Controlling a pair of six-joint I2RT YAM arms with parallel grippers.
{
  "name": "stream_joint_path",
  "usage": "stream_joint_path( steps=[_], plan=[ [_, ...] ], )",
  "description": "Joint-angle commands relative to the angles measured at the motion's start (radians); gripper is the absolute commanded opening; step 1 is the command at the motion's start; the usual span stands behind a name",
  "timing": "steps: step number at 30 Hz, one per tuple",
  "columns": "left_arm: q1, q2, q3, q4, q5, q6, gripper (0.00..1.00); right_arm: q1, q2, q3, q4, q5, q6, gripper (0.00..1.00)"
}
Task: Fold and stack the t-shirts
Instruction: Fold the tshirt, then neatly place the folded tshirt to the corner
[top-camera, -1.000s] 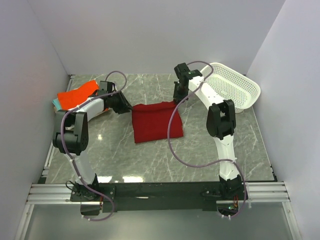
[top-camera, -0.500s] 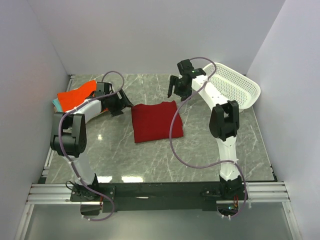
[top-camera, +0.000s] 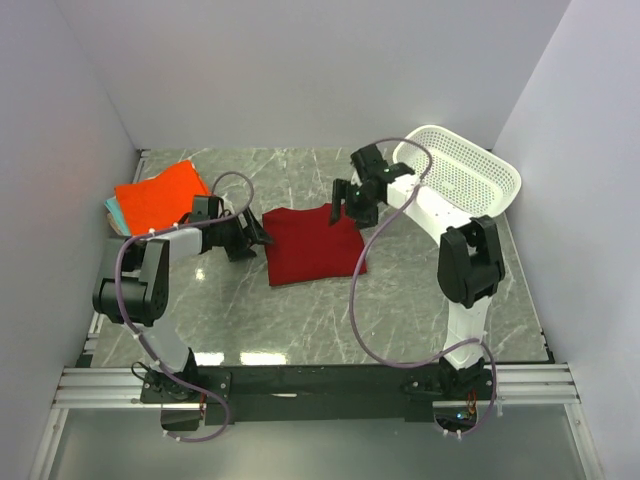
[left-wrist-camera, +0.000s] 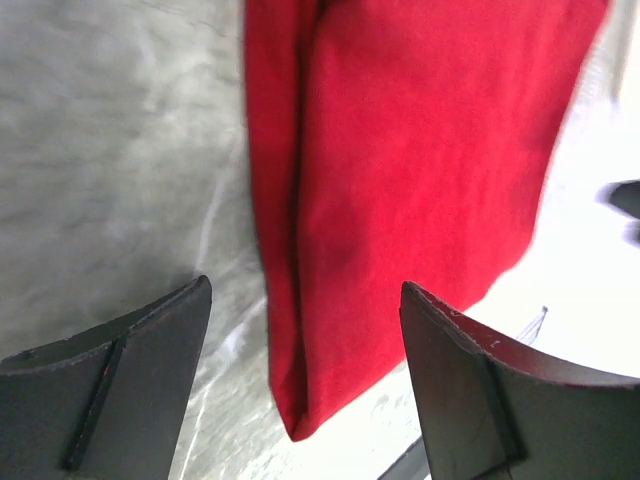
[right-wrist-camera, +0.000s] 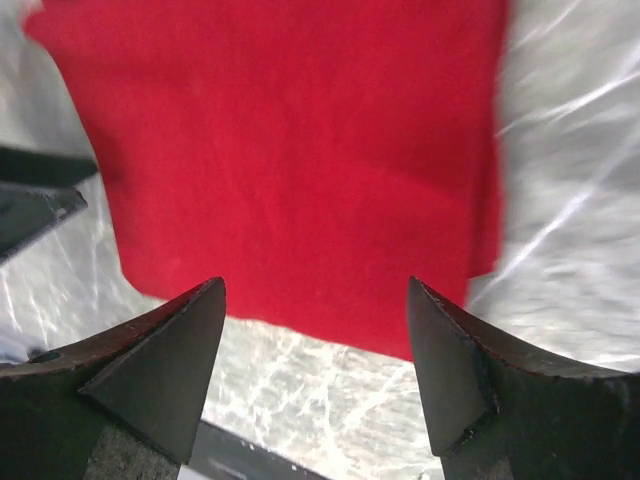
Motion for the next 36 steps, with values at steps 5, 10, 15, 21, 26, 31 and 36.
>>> stream_joint_path(
  steps=[5,10,15,21,26,31,36],
  plan=[
    [-0.005,-0.041,-0.127,0.239,0.144,-0.015,0.83,0.051,-0.026,-0.126,0.118,-0.096,0.037,0.79],
    [-0.005,-0.021,-0.171,0.278,0.112,-0.029,0.83,0.062,0.020,-0.148,0.119,-0.087,0.034,0.78],
    [-0.010,-0.024,-0.201,0.307,0.035,-0.050,0.82,0.063,0.043,-0.176,0.132,-0.091,0.038,0.78],
    [-0.022,-0.035,-0.263,0.359,-0.063,-0.096,0.82,0.068,0.040,-0.194,0.139,-0.093,0.043,0.78],
    [-0.062,-0.006,-0.285,0.409,-0.090,-0.124,0.81,0.071,0.042,-0.197,0.141,-0.096,0.043,0.78],
    [-0.102,0.029,-0.291,0.436,-0.126,-0.158,0.81,0.076,0.050,-0.199,0.139,-0.097,0.040,0.78],
    [-0.137,0.075,-0.276,0.448,-0.136,-0.179,0.80,0.080,0.056,-0.197,0.141,-0.103,0.041,0.78]
  ],
)
